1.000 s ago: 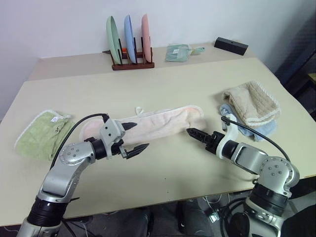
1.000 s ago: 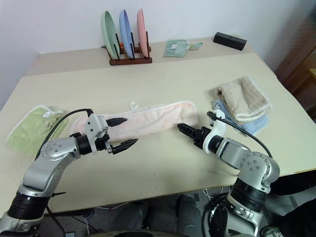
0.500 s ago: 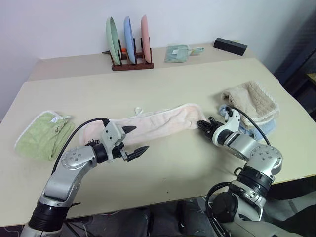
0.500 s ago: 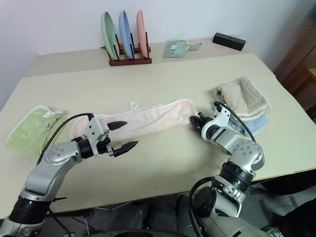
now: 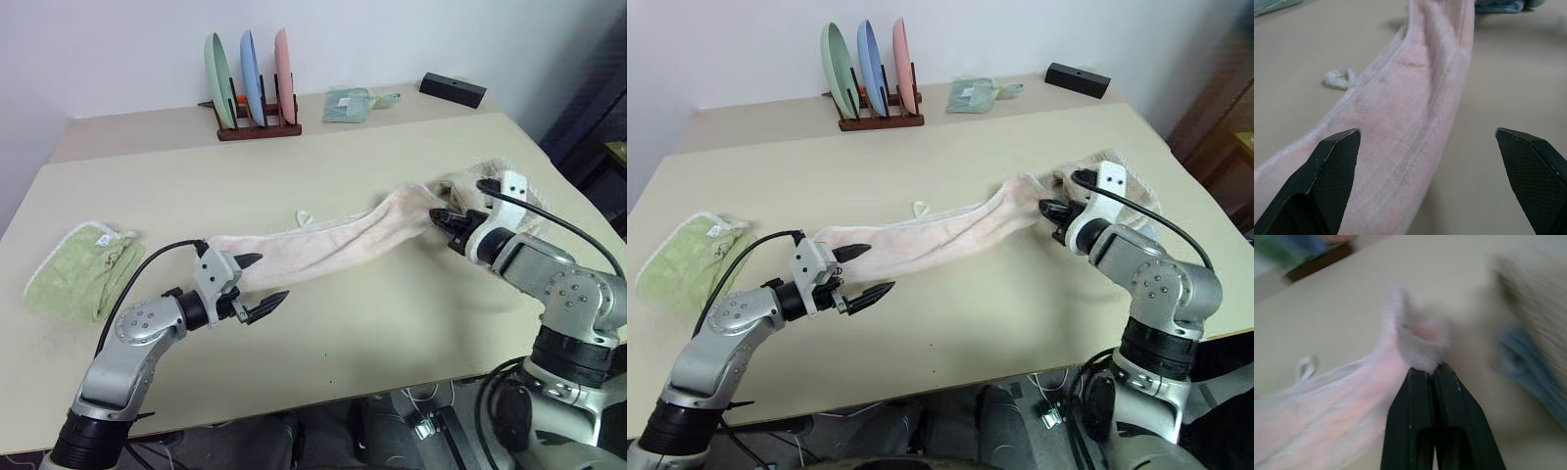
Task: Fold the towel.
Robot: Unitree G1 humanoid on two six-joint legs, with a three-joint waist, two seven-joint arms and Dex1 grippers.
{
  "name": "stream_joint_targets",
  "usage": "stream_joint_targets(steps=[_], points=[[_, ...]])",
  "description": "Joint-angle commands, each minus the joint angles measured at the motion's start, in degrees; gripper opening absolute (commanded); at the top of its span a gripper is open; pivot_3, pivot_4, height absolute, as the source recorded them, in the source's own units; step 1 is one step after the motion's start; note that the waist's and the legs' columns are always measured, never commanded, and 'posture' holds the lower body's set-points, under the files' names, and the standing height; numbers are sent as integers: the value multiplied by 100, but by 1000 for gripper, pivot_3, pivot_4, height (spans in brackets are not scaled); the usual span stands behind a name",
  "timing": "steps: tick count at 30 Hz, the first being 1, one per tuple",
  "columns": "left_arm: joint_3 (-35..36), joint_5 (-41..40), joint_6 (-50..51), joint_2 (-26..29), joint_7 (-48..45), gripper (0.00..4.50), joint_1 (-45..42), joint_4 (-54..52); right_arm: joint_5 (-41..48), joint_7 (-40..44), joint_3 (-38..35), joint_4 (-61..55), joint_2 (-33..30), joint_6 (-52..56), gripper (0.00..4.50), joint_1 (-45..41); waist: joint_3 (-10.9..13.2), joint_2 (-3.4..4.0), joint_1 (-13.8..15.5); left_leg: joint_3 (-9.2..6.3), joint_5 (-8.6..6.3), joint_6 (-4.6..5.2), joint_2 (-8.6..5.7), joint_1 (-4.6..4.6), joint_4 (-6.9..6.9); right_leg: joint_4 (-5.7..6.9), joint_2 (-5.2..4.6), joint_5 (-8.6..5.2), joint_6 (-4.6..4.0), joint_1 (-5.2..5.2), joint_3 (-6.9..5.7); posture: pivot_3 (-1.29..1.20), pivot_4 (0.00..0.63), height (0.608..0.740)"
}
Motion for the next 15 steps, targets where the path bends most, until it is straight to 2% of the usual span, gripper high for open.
stream_joint_targets(steps=[1, 3, 7, 11, 15], points=[[96, 15, -114, 8, 8, 4500, -123, -10, -509, 1255, 1445, -765, -711, -980, 42, 22, 0, -1, 5, 0, 0, 0, 0, 0, 0, 0, 0, 0, 0, -1, -1, 0, 150, 740], [94, 22, -127, -1, 23, 4500, -157, 25, -834, 1727, 2203, -870, -906, -1420, 42, -87, 0, -3, 12, -1, 0, 0, 1, -1, 1, -3, 0, 0, 0, 2, -3, 0, 150, 740], [84, 28, -129, -24, 48, 4500, -215, 68, -1658, 2368, 3580, -560, -849, -2200, 42, -425, 2, -6, 22, -1, 0, 0, 0, -1, 4, -3, -1, 0, 1, 3, -4, 0, 150, 740], [111, 36, -93, -41, 122, 4500, -164, -12, -2389, 2375, 4376, 299, -311, -2661, 42, -696, 1, -10, 42, -2, 0, 0, 0, -1, 6, -5, -2, 0, 0, 4, -6, 0, 150, 740], [163, 39, -44, -27, 228, 4500, 1, -178, -2760, 2522, 4630, 639, -26, -2918, 42, -704, 1, -9, 48, -5, 0, -1, 0, -5, 5, -5, 0, 0, 0, -1, -7, 0, 150, 740]])
